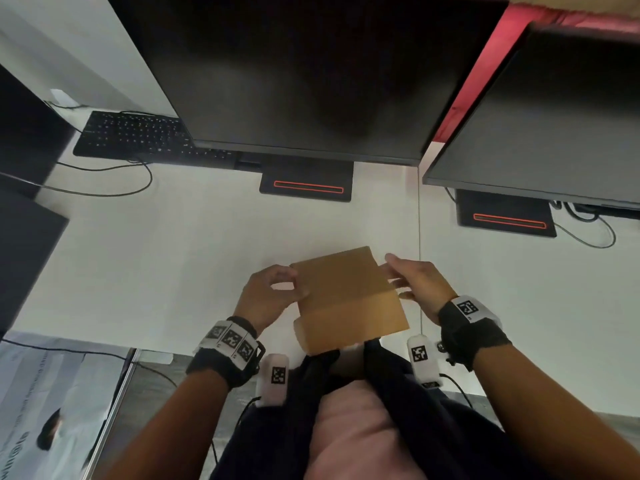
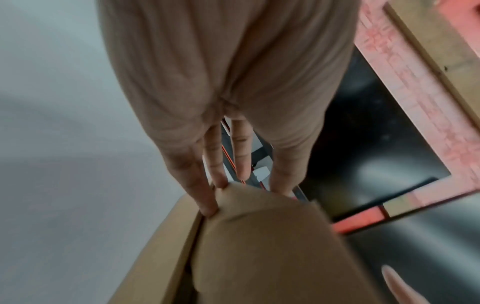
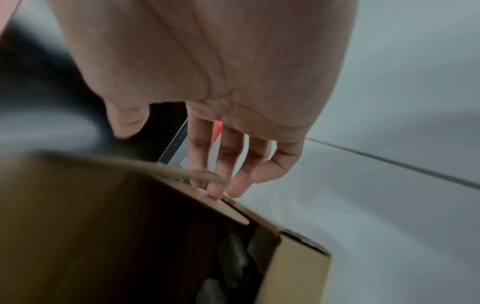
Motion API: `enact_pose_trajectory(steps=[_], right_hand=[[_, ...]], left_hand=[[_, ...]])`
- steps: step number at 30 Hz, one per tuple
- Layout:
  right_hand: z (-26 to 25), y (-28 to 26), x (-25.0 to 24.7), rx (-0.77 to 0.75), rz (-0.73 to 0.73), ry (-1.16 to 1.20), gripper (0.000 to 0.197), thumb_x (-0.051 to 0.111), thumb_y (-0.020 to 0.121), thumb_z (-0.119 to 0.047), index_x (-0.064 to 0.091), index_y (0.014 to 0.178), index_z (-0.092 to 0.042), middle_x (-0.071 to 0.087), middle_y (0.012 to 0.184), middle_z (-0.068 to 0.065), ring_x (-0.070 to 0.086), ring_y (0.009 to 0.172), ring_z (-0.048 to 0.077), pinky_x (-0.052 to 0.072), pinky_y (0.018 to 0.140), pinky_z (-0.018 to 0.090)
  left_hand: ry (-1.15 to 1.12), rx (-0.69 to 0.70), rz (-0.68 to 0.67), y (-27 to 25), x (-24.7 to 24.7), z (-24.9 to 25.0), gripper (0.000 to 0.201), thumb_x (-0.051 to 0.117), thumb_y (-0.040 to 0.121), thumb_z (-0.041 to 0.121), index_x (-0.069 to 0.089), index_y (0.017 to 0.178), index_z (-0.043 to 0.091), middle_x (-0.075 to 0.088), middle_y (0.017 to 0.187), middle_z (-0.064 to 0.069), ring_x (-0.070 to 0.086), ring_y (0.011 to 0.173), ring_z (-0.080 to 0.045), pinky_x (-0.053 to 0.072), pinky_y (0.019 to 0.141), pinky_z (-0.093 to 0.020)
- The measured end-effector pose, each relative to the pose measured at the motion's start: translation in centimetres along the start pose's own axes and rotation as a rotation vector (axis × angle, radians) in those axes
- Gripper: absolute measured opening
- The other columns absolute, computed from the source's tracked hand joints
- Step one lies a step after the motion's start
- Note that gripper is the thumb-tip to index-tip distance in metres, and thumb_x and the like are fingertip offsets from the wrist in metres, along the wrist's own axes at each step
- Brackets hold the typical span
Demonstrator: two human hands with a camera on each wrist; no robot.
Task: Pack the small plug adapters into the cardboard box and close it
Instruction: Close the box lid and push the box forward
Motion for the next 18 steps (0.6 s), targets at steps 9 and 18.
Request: enact_pose_trajectory(steps=[9, 18], right_hand=[[2.6, 1.0, 1.6, -0.188, 0.035, -0.383, 0.04, 0.077, 0.078, -0.021, 0.061, 0.113, -0.035, 0.061, 0.11, -0.004, 0.066, 0.081, 0.015, 0.05, 0.065, 0.021], [5.2, 0.8, -1.5, -0.031, 0.131, -0.386, 0.027, 0.06, 0.089, -0.05, 0.059, 0.095, -0.024, 0.072, 0.074, -0.001, 0.069, 0.069, 0.017, 0.054, 0.063, 0.03]], left_hand=[[0.27, 0.049, 0.11, 0.1, 2.8, -1.6, 0.078, 0.082, 0.075, 0.016, 0.043, 0.137, 0.042, 0.06, 0.11, 0.003, 0.068, 0.084, -0.015, 0.053, 0.071, -0.026], [0.469, 0.034, 0.173, 1.9, 6.5, -0.3, 0.028, 0.064, 0.089, 0.044, 0.067, 0.077, 0.019, 0.071, 0.079, 0.005, 0.065, 0.081, -0.017, 0.045, 0.079, -0.029]])
Point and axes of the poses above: each hand's wrist, its own y-axis towards the middle knuckle, its own x-axis out of the palm, z = x × y, the point moved 2 cm from there along y, towards the middle knuckle
